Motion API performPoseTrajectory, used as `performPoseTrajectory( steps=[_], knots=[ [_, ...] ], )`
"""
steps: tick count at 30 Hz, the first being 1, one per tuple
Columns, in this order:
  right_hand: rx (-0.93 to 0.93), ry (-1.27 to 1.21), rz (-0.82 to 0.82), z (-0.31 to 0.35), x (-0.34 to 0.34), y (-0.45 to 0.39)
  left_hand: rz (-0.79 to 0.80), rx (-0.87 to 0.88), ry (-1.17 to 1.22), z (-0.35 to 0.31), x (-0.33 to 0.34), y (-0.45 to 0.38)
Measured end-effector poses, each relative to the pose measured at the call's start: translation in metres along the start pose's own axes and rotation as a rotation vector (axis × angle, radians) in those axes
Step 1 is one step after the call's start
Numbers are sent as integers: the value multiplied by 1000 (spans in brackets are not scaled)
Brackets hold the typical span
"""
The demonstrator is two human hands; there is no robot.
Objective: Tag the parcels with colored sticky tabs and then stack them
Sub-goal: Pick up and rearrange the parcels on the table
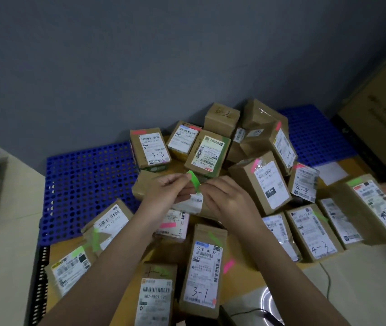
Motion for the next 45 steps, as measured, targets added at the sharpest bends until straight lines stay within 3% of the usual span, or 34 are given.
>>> performPoseTrajectory(
  steps=[5,17,20,26,31,35,40,42,45],
  knots=[
    [188,-250,-21,-16,2,-18,68,5,4,0,-3,4],
    [750,-1026,359,-47,62,-14,137,-39,-44,11,-17,0],
    [799,-1138,426,-46,73,-10,150,-44,-51,12,-19,-2],
    [687,-915,247,-54,66,-16,169,-66,-45,16,-21,-5],
    [577,-681,244,-48,74,-16,176,-47,-139,25,-27,-6],
    [550,-563,150,-53,76,-14,-53,-6,-217,28,-63,-16],
    [127,-202,-70,-21,72,-34,-381,157,-579,10,-106,-27],
    [-69,-119,-1,-4,91,-35,-419,211,-656,8,-108,-37],
    [-205,-96,184,-1,128,-24,-348,7,-370,35,-109,-52]
  ],
)
Point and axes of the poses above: each hand's wrist, its own y-axis away from the middle knuckle, its own x-axis out of the palm, z = x × y, the point moved 9 cm from there along -y, towards the middle knuckle, and after that the axes turned 8 degrees about -y, right-handed, at the moved point
